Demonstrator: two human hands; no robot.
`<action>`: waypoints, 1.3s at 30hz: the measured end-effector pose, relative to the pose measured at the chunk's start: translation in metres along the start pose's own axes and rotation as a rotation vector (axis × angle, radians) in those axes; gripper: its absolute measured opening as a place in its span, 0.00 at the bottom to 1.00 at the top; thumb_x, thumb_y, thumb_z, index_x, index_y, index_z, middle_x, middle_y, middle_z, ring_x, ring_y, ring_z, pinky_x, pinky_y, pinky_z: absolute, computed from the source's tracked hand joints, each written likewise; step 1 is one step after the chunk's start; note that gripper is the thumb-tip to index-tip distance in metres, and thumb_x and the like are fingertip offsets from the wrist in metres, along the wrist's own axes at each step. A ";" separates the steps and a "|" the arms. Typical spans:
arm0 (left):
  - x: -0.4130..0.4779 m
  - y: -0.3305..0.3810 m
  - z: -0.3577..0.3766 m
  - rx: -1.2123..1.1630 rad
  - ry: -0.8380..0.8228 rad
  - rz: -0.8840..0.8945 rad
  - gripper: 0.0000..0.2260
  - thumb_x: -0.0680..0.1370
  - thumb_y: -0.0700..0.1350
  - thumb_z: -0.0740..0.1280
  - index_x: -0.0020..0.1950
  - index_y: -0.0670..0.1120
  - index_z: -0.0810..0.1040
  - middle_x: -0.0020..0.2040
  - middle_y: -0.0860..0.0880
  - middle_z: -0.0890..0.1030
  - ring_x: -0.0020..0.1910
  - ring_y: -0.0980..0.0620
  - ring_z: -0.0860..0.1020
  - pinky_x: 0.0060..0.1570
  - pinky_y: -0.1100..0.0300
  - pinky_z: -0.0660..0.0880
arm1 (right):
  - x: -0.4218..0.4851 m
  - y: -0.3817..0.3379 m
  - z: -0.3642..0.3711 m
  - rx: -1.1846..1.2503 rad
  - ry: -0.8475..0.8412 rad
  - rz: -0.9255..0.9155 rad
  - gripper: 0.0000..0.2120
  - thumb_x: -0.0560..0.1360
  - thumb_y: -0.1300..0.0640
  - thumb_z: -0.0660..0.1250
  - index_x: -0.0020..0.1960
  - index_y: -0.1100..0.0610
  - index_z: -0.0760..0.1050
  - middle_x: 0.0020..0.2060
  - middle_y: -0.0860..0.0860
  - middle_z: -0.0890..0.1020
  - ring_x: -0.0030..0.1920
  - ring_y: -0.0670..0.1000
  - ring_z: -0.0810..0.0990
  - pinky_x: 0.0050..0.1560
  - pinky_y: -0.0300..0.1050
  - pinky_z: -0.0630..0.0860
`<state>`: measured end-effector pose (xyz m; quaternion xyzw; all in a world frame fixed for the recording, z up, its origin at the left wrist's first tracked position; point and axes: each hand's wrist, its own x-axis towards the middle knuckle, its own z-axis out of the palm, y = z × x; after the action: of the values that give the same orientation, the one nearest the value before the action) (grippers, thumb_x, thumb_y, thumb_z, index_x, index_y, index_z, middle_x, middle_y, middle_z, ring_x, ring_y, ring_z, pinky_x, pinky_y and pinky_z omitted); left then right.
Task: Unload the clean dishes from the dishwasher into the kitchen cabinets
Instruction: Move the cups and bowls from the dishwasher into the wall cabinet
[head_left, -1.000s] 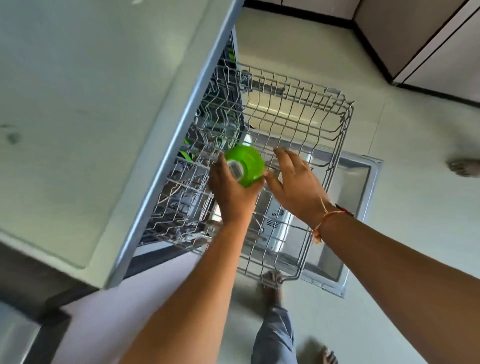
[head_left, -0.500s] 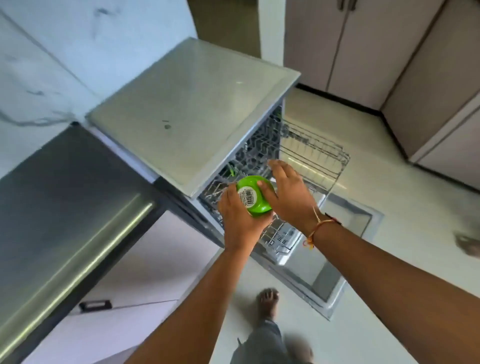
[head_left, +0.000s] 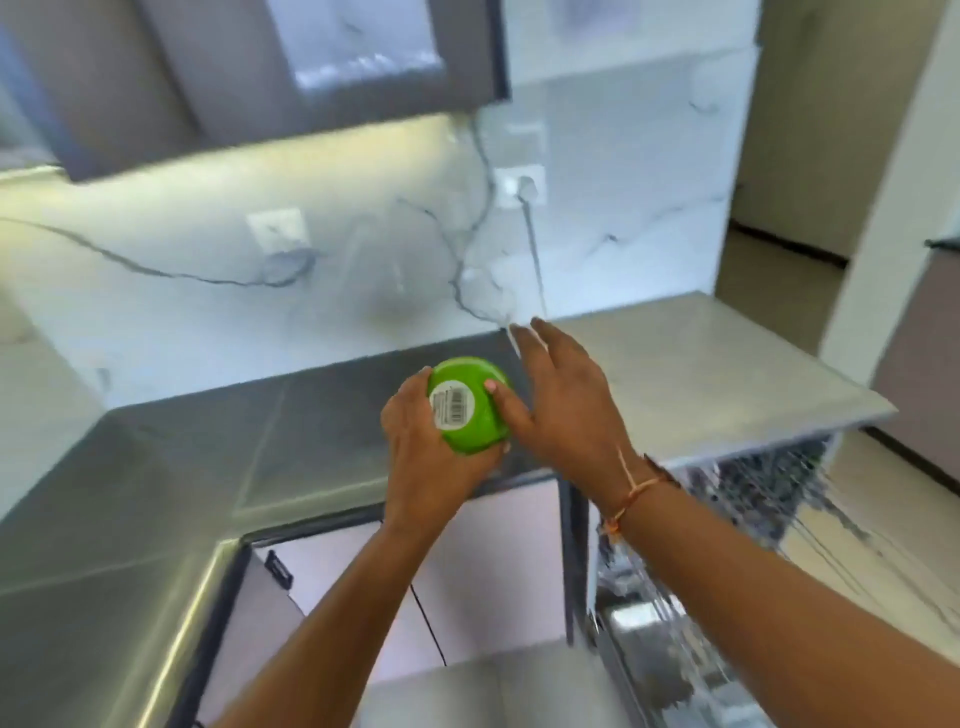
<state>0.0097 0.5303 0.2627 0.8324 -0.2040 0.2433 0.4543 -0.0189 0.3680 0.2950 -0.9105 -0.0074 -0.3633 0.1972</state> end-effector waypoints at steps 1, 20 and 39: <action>0.007 -0.005 -0.025 0.031 0.051 -0.005 0.47 0.60 0.54 0.82 0.73 0.49 0.62 0.65 0.53 0.67 0.65 0.58 0.61 0.60 0.64 0.63 | 0.012 -0.021 0.004 0.019 0.010 -0.054 0.32 0.79 0.35 0.57 0.75 0.54 0.66 0.73 0.59 0.69 0.72 0.58 0.68 0.71 0.54 0.67; 0.190 -0.109 -0.323 0.208 0.549 -0.009 0.50 0.61 0.57 0.82 0.76 0.47 0.60 0.71 0.49 0.66 0.71 0.48 0.61 0.68 0.54 0.66 | 0.176 -0.309 0.054 0.605 0.293 -0.323 0.36 0.77 0.34 0.56 0.78 0.53 0.55 0.77 0.50 0.63 0.75 0.49 0.63 0.73 0.42 0.63; 0.483 -0.225 -0.352 0.195 0.260 -0.029 0.50 0.55 0.66 0.72 0.70 0.41 0.67 0.67 0.40 0.68 0.68 0.40 0.67 0.66 0.53 0.66 | 0.241 -0.403 0.162 -0.200 0.321 -0.593 0.31 0.79 0.47 0.60 0.78 0.60 0.61 0.78 0.58 0.60 0.79 0.57 0.56 0.77 0.56 0.58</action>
<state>0.4444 0.8882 0.5651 0.8367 -0.1068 0.3612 0.3975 0.2017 0.7675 0.4909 -0.8148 -0.2048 -0.5422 -0.0087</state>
